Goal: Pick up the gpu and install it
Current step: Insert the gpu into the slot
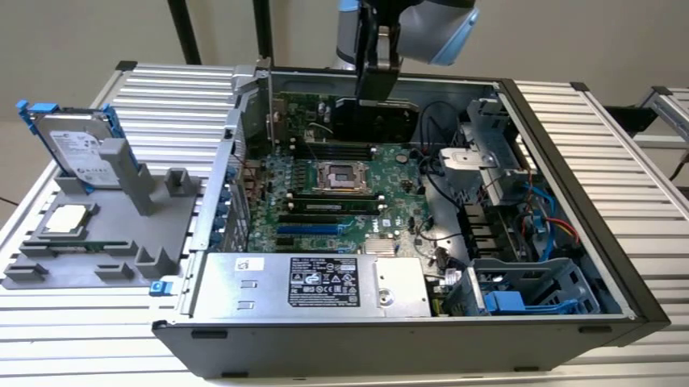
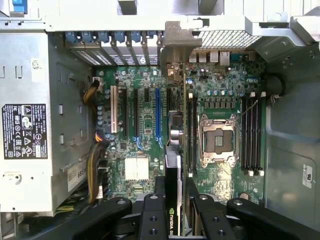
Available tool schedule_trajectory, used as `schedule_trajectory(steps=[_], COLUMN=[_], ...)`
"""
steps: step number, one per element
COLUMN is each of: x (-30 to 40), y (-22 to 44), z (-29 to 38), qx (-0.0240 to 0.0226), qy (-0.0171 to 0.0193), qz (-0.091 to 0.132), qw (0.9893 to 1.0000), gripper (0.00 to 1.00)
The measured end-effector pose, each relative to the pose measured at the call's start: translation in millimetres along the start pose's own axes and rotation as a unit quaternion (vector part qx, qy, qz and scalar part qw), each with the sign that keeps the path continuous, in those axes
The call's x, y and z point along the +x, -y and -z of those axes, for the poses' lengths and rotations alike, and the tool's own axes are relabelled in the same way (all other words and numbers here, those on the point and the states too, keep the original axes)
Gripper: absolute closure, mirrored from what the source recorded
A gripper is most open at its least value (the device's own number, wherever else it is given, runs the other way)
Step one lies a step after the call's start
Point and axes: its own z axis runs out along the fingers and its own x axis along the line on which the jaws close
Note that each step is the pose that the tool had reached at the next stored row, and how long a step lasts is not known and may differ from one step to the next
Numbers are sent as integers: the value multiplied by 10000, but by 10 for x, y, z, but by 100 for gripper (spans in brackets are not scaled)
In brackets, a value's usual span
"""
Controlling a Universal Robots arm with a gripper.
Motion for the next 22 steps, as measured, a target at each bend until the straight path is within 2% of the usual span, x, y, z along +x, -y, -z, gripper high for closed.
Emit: schedule_trajectory(steps=[22], x=[-48], y=[-1], z=[-52], qx=[0], qy=[1], qz=[0], qw=[10000], gripper=[100])
